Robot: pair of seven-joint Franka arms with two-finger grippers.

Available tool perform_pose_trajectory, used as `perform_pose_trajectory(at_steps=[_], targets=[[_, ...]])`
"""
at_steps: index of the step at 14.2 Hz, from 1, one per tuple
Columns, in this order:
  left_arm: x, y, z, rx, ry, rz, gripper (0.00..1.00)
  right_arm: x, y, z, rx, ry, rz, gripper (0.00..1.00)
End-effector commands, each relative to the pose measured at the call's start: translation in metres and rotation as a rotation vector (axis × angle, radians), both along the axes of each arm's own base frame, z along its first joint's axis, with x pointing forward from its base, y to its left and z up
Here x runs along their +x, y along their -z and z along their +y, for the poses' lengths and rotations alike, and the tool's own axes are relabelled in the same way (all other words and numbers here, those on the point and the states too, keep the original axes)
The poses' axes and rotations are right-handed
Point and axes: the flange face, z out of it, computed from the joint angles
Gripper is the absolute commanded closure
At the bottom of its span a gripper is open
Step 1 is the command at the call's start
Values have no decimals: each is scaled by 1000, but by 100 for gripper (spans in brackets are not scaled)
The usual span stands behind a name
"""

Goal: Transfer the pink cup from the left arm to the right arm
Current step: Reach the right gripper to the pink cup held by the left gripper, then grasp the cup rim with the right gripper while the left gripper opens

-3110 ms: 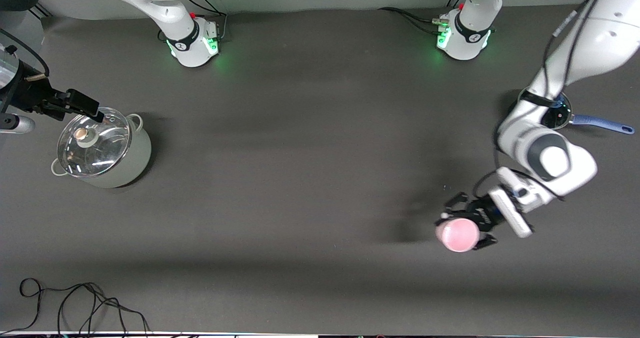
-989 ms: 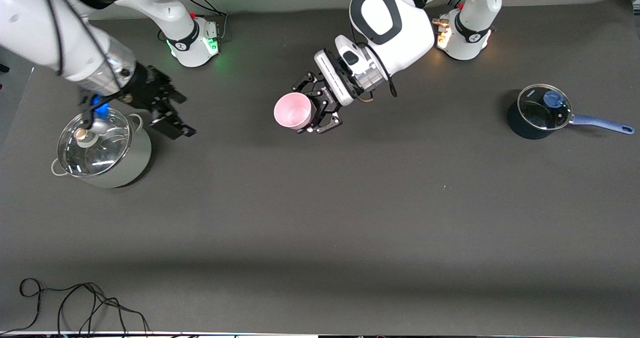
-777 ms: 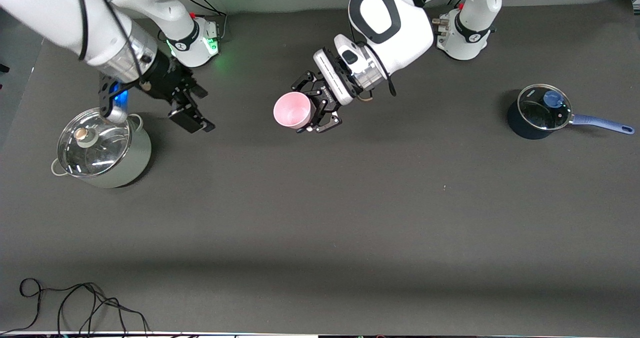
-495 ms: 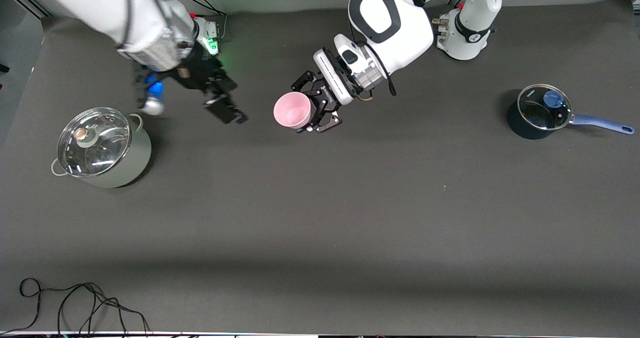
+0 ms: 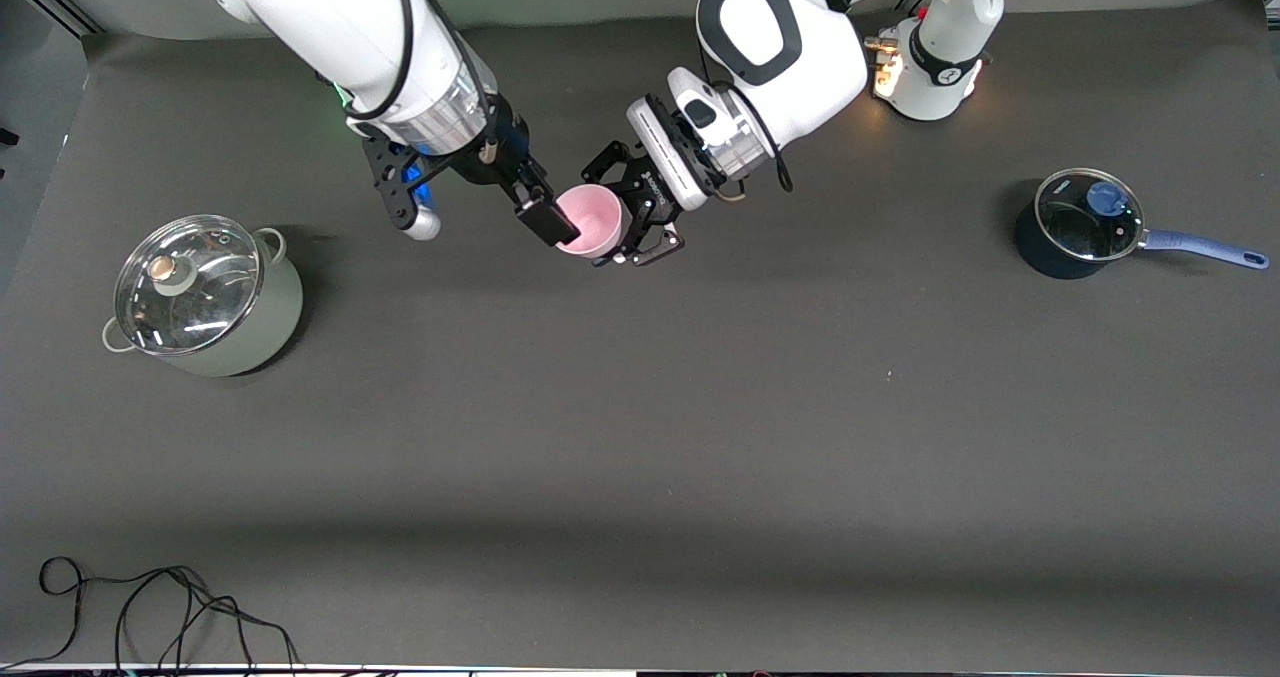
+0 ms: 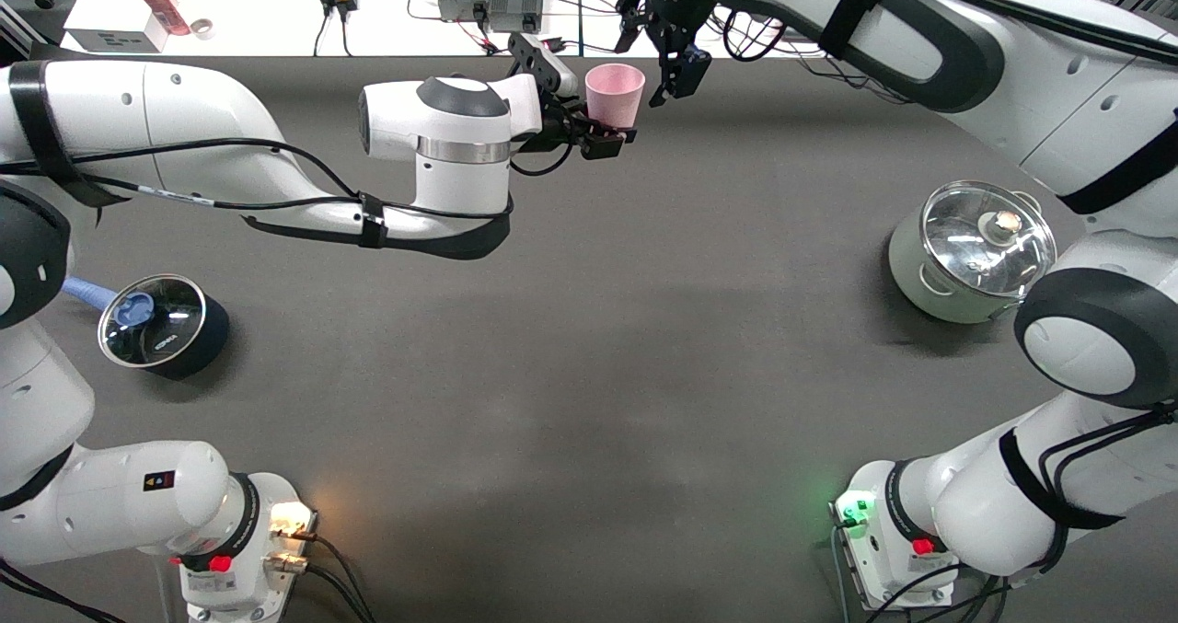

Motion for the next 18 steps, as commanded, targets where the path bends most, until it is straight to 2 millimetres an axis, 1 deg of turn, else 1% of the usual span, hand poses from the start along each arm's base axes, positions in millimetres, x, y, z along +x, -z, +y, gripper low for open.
perform_pose_trajectory(at_steps=[1,2,4,5,6,7,9,11,12,17,18], targets=[[-6,-10,1,5,-28,-1,69,-9,2,20,-29,-35,-11,3],[-6,-10,1,6,-28,-3,69,-16,4,27,-33,-51,-5,3],[-6,-9,1,6,-28,0,69,-19,6,31,-38,-69,0,3],[-6,-9,1,7,-27,-2,68,-19,12,33,-47,-91,7,4],[-6,-9,1,6,-28,0,68,-20,15,33,-60,-108,16,13],[-6,-9,1,7,-27,-1,68,-20,18,32,-77,-113,16,30],[-6,-9,1,6,-28,0,68,-18,24,32,-99,-116,18,58],[-6,-9,1,9,-32,0,68,-18,24,32,-100,-113,20,89],[-7,-9,2,13,-37,0,67,-18,23,31,-99,-112,19,100],[-7,-9,2,11,-42,9,65,-13,21,24,-102,-106,14,100],[-7,-9,2,11,-42,9,62,-12,21,22,-102,-104,14,100]])
